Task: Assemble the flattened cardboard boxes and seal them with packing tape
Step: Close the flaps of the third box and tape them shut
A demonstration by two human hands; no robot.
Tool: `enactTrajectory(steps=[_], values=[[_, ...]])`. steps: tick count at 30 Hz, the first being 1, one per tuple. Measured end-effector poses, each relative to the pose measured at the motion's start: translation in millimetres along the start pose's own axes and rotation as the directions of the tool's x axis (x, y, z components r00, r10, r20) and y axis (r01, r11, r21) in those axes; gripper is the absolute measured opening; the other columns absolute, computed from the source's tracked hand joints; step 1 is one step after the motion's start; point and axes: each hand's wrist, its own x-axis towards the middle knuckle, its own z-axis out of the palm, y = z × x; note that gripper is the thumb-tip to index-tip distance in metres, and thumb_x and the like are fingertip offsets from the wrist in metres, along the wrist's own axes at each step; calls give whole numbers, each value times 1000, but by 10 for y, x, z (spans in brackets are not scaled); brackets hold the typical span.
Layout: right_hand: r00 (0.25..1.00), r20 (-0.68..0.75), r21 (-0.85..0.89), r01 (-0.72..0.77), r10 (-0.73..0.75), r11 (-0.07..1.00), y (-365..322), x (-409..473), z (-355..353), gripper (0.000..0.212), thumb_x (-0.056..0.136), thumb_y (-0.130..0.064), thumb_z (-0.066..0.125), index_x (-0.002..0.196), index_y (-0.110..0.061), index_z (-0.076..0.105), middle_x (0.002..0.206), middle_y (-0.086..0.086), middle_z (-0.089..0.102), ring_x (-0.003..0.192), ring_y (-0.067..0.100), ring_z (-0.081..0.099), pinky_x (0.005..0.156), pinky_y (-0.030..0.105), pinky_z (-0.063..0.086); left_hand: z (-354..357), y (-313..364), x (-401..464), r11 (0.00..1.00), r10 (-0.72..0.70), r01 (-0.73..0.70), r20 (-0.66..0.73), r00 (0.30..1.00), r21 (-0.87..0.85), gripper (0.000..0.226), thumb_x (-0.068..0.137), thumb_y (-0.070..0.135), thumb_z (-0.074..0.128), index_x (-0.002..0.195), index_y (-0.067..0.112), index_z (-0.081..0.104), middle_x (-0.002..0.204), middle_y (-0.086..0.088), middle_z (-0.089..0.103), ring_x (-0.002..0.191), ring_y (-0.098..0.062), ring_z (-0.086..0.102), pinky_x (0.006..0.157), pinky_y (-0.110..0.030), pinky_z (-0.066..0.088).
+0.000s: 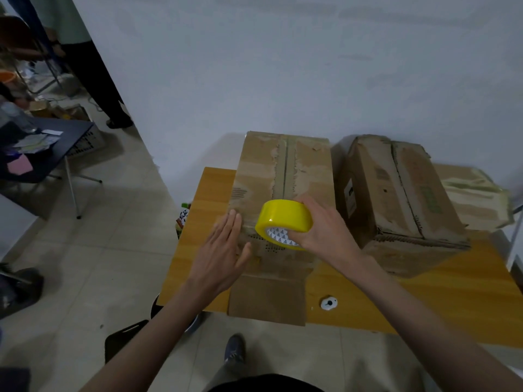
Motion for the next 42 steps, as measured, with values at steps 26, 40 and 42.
enactTrajectory(steps=[26,40,42], values=[[999,-32,202,-22,29,979,620,-254,-167,51,79,-20,80,115,-28,46,111,-6,49,98,10,49,75,28,41,354,436,214,993,114,-114,2,994,38,93,87,69,27,157,21,-12,164,5,-18,150,-9,-20,124,-32,-5],[1000,31,-15,-4,5,1000,685,-222,-557,67,81,-18,77,141,-20,46,138,3,52,125,23,48,92,31,40,283,452,189,977,162,-168,57,985,130,90,84,72,28,157,34,-9,164,2,-20,151,-19,-19,124,-38,-4],[999,53,-38,8,-6,999,681,-212,-565,69,81,-21,78,142,-21,44,139,2,50,124,22,47,92,31,38,289,543,211,977,151,-158,64,986,142,93,82,75,27,158,32,-7,164,3,-20,151,-22,-19,123,-39,-7]])
